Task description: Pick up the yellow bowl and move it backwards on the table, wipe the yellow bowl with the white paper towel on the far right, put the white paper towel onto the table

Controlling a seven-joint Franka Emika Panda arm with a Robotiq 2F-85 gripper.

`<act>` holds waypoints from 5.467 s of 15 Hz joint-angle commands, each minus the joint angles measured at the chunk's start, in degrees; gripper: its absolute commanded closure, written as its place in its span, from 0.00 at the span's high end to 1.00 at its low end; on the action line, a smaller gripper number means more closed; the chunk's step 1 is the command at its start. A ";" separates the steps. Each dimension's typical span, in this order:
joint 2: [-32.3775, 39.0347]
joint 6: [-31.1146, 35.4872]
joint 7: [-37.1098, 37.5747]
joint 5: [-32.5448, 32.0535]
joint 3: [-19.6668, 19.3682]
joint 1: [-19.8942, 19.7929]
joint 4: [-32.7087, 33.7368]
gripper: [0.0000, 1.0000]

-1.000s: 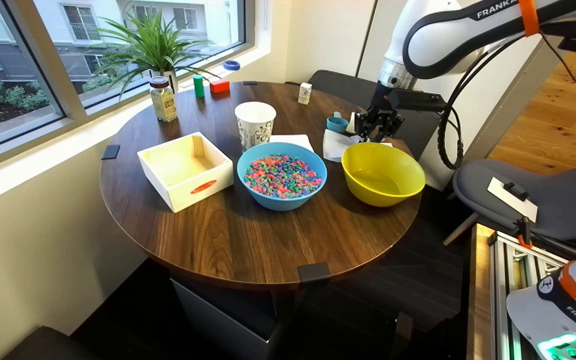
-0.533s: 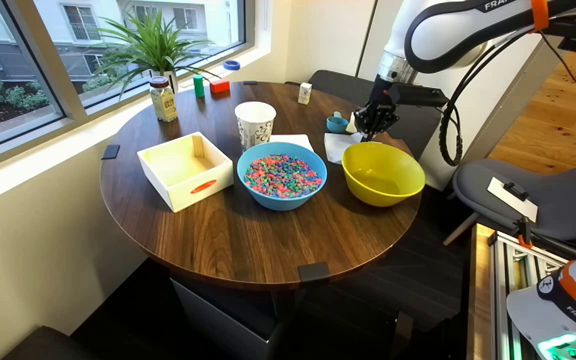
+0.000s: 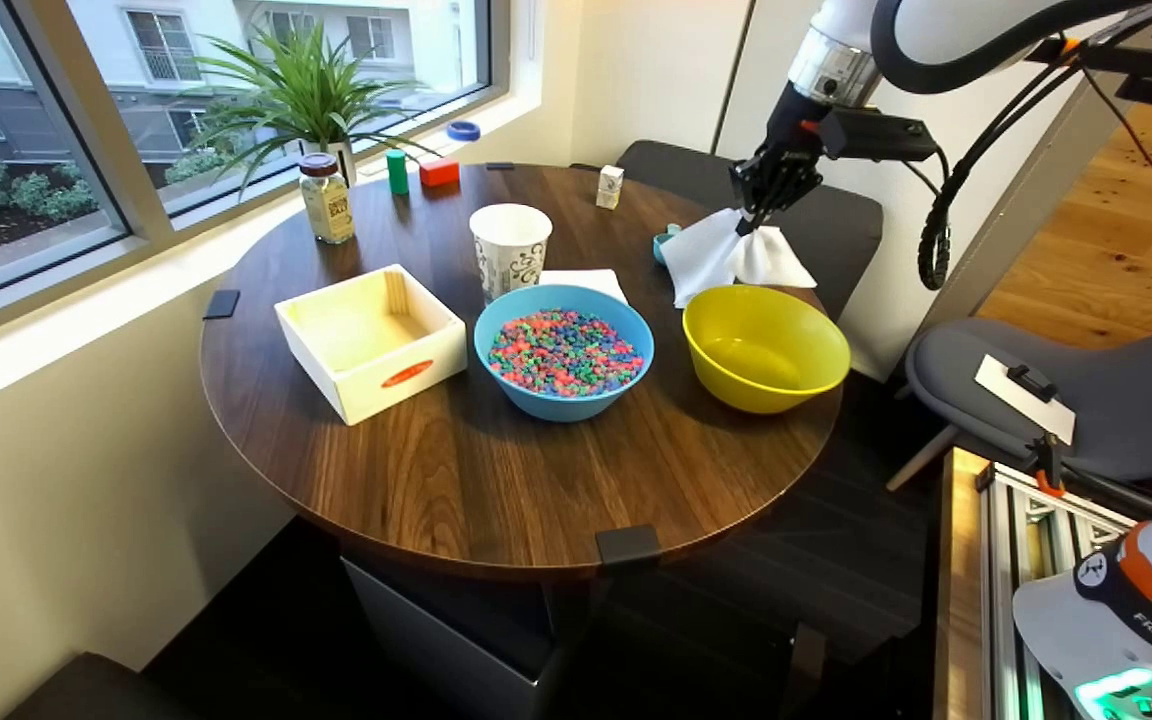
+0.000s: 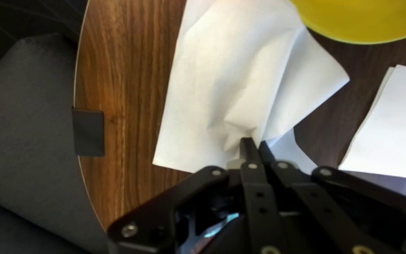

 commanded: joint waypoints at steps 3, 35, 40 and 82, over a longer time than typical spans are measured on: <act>-8.18 -0.97 -0.44 -1.30 1.52 0.29 -2.55 0.00; 0.27 -12.83 -16.00 9.78 4.98 7.91 -2.11 0.00; -0.47 -1.39 -14.71 4.96 5.72 7.56 -4.32 0.00; -0.87 -1.64 -23.27 5.78 6.50 9.55 -5.38 0.00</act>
